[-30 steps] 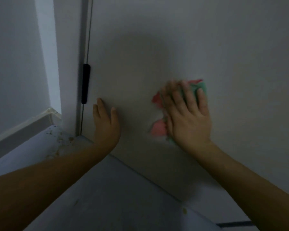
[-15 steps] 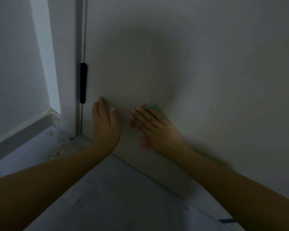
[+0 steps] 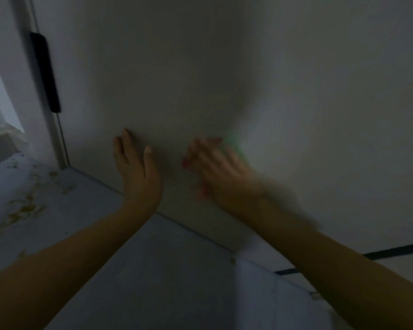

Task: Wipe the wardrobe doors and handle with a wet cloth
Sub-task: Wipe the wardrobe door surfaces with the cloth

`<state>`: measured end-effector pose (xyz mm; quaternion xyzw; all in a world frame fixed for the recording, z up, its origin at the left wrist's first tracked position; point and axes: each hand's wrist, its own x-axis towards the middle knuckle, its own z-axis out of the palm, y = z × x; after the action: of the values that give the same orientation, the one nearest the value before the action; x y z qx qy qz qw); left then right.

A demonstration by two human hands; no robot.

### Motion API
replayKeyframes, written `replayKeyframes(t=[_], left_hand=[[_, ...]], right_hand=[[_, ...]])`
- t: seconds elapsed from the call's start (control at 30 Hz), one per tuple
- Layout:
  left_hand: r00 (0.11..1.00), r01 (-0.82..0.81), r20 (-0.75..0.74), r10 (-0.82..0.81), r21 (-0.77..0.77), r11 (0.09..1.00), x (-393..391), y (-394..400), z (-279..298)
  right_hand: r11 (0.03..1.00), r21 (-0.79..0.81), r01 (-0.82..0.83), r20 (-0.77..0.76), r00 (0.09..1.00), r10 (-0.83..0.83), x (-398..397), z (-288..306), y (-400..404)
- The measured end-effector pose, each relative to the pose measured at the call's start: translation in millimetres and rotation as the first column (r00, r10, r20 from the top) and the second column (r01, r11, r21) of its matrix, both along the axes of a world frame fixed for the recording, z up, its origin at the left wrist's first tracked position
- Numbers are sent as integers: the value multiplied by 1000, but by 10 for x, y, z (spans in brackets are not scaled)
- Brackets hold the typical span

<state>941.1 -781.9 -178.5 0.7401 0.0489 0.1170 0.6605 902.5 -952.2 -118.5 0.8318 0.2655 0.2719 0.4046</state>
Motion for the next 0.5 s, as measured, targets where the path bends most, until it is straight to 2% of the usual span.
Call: replayKeyframes(t=[0.07,0.13,0.2,0.3,0.4,0.5], left_hand=[[1000,-6,6,6,10,1000,-18,-39,-29],[1000,-15,-4,15,4,1000,-37,-61,-52],[1000,-6,-9,6,-2,1000,-92,-88,-89],[999,52,5,-52,6,999,-181,-135,-141],[997,73,-12,-74,-8,997,-216,-178,-173],[998,65,1,-65,-11,998,-208,-190,-171]], right_hand=[[975,-213,62,-176,979,-101,-209,-315,-157],[952,-291,96,-226,960,-166,-417,-420,-394],[974,-203,102,-172,975,-138,-607,-354,-635],[995,17,101,49,994,-102,-794,-85,-873],[983,150,105,258,956,-141,-748,67,-826],[979,197,54,291,950,-111,-560,-20,-571]])
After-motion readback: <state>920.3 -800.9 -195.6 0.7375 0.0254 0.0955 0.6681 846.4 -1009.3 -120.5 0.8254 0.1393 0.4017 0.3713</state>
